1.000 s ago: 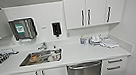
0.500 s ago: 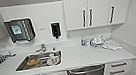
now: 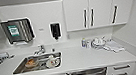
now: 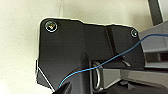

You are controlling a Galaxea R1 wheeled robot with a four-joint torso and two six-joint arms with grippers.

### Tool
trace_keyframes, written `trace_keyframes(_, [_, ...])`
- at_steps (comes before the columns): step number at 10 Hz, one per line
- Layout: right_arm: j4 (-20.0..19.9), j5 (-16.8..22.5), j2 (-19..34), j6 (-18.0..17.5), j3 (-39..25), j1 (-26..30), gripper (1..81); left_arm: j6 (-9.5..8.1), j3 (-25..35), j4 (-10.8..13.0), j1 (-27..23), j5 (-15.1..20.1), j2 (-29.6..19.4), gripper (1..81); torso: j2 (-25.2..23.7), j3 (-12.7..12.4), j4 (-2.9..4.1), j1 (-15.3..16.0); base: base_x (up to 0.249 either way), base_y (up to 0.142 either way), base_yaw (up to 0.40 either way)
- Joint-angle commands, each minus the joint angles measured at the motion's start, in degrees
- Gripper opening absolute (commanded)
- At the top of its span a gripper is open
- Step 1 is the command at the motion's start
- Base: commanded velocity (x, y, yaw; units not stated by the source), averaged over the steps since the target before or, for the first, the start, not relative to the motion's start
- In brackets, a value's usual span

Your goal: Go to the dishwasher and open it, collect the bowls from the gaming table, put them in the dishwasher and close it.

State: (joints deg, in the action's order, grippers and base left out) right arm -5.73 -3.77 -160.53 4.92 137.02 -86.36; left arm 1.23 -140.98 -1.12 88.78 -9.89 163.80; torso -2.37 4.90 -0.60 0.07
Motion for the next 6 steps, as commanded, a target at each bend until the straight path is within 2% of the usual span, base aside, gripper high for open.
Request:
trace_keyframes(1, [0.1, 3.7, 1.0, 0.3, -0.7, 2.7, 81.1, -0.09, 0.6, 0.3, -1.6, 3.2, -0.6, 81.1, 0.0, 0.0, 0.0, 0.0, 0.0, 0.0, 0.0])
trace_keyframes(4, [0.0, 4.2, 3.1, 0.0, -5.3, 2.1, 81.1, 0.08, 2.2, 0.8, -0.9, 3.1, -1.7, 81.1, 0.0, 0.0, 0.0, 0.0, 0.0, 0.0, 0.0])
trace_keyframes(6, [-0.2, 4.2, 10.0, -0.3, -16.2, 1.7, 81.1, 0.09, 7.8, 1.0, -0.6, 2.2, -6.3, 81.1, 0.0, 0.0, 0.0, 0.0, 0.0, 0.0, 0.0])
